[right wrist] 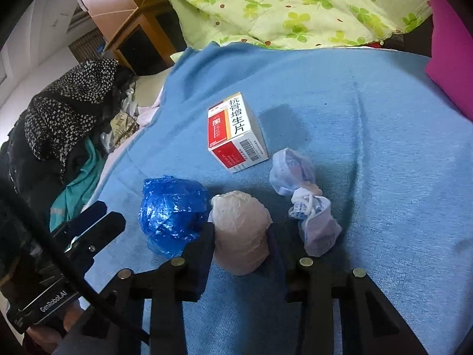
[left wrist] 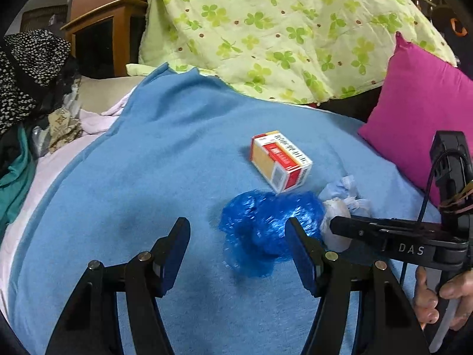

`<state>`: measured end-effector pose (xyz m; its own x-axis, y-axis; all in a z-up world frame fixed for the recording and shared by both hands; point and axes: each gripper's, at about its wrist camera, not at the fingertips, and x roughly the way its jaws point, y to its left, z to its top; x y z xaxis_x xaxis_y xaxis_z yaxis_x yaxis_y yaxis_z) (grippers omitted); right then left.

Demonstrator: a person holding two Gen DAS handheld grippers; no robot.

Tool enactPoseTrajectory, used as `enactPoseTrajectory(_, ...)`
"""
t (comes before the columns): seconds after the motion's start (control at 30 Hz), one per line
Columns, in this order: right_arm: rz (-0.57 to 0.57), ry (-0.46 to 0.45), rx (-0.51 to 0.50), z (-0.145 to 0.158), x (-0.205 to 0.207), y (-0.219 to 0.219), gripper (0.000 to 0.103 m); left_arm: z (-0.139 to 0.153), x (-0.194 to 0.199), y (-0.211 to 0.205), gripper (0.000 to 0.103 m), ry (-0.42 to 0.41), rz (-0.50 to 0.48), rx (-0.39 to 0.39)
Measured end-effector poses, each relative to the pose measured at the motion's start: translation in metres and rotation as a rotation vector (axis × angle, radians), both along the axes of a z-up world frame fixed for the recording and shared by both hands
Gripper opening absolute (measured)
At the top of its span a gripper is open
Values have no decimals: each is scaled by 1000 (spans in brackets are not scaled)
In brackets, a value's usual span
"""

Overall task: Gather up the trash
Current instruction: 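Grasp the white plastic bag ball with the right tool, then grasp the blue plastic bag bundle with the left tool while the right tool holds the white bag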

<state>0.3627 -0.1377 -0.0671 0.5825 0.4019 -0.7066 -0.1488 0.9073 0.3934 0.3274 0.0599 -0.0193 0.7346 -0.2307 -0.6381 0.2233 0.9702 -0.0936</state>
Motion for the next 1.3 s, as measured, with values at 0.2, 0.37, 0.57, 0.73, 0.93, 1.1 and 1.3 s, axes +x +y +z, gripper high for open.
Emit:
enactPoseTrajectory(0.2,-19,-22,29,10,-11,-15,29,-1,4,-10,69,5,-18,-4)
enactPoseTrajectory(0.37,-53,-50,50,25,-32,-33,28,-7,8,-23,69,21,-33,12)
enactPoseTrajectory(0.57,-122,-97,109,43,-56,-59,28,-11,11,-42,69,19,-35,35)
enactPoseTrajectory(0.73,-175,-105,133,47,-64,-74,28,-15,13,-56,69,16,-32,68)
enactPoseTrajectory(0.93,-194,-100,138,46,-65,-81,28,-25,19,-66,69,31,-21,113)
enactPoseTrajectory(1.1,-198,-108,137,46,-65,-81,28,-26,22,-64,69,25,-9,115)
enactPoseTrajectory(1.3,-188,-109,133,46,-65,-77,28,-23,23,-60,52,17,1,94)
